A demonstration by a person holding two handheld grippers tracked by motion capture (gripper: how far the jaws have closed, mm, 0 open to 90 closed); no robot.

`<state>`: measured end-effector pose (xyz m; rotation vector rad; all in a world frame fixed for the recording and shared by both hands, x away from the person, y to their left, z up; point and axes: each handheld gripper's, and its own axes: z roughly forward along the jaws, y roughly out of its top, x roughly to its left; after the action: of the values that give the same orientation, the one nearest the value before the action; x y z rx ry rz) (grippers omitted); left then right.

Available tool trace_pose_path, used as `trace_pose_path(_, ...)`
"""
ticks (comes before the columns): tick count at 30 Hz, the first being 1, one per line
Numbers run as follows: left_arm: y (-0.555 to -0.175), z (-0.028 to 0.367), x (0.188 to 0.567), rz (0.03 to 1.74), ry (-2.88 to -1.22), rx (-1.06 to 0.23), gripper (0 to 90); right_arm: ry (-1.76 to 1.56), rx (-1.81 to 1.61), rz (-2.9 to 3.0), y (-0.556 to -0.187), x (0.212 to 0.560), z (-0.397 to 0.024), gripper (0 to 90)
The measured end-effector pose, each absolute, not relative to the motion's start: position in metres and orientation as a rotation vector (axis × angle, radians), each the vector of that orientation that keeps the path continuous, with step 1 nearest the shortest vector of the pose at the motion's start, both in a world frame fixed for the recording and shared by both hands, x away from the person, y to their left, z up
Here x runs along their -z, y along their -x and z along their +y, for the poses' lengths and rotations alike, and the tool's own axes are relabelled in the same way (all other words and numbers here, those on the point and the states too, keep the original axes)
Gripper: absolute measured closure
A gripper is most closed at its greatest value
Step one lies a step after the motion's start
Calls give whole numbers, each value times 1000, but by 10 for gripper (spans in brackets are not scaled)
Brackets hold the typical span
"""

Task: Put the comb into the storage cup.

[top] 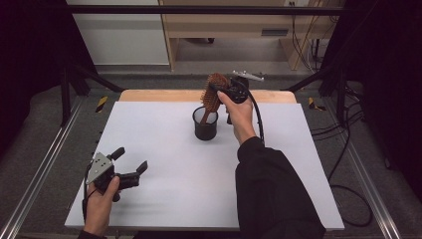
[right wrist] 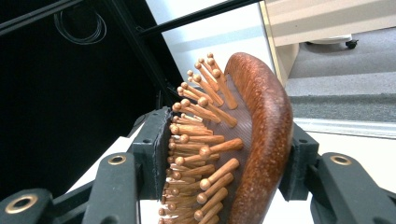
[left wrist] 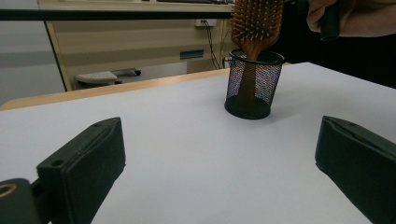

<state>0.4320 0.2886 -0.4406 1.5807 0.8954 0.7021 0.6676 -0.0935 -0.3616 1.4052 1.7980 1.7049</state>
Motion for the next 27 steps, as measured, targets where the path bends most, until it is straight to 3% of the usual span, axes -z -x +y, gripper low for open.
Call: trace_pose_path(27, -432, 288, 441, 893, -1585, -699, 18, -1416, -1632, 1825, -668, 361, -103, 353)
